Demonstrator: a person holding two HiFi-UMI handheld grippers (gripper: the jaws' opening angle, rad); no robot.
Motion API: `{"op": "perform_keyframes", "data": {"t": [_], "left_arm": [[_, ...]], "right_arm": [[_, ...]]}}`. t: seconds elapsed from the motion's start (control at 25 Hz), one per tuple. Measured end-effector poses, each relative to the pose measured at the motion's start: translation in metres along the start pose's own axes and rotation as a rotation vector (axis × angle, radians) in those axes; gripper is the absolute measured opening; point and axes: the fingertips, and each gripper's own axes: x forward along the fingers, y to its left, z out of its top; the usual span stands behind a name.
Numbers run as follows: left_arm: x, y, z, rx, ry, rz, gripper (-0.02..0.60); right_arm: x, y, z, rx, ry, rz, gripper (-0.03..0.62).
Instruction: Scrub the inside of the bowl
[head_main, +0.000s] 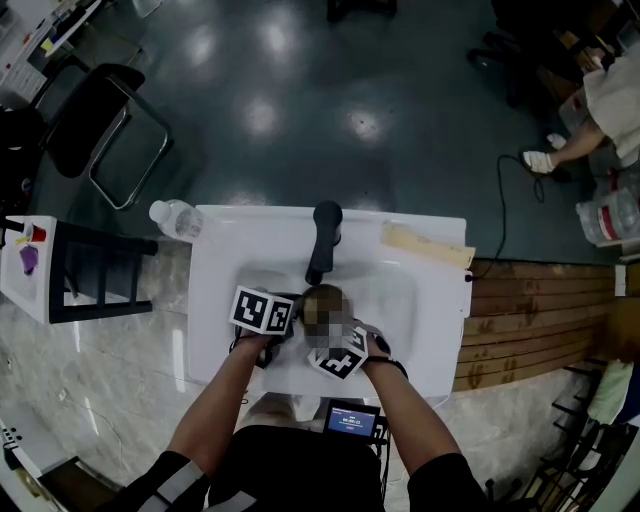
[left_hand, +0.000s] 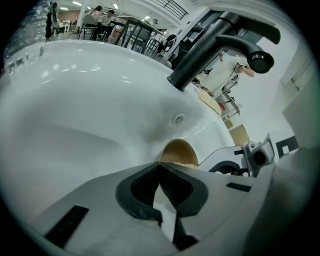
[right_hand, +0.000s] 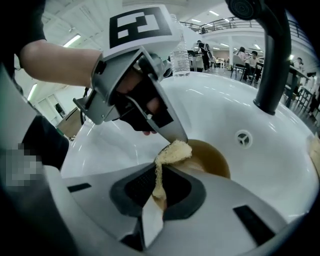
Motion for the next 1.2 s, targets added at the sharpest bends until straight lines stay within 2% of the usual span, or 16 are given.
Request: {"op": "perform_keyframes", "data": {"t": [0.4,0.84,1.2], "left_arm": [[-0.001,-0.003,-0.001,0.054,0.016,0.01,0.008],[-0.003,-0.007,-0.002,0.151,0.061,0.031,0.008],[-0.003,-0.01,-0.002,0.2,0.08,0.038,0.008]], "right_arm": [[-0.022,-0.001,-0.028,-0.084,0.064,0.001,0.038],[-0.041,-0.047,-0.032,-0.13,0.098,-0.108,0.038],[-0.043,-0.075,-0.018,-0.167,0.085,-0.198,0.038]]}}
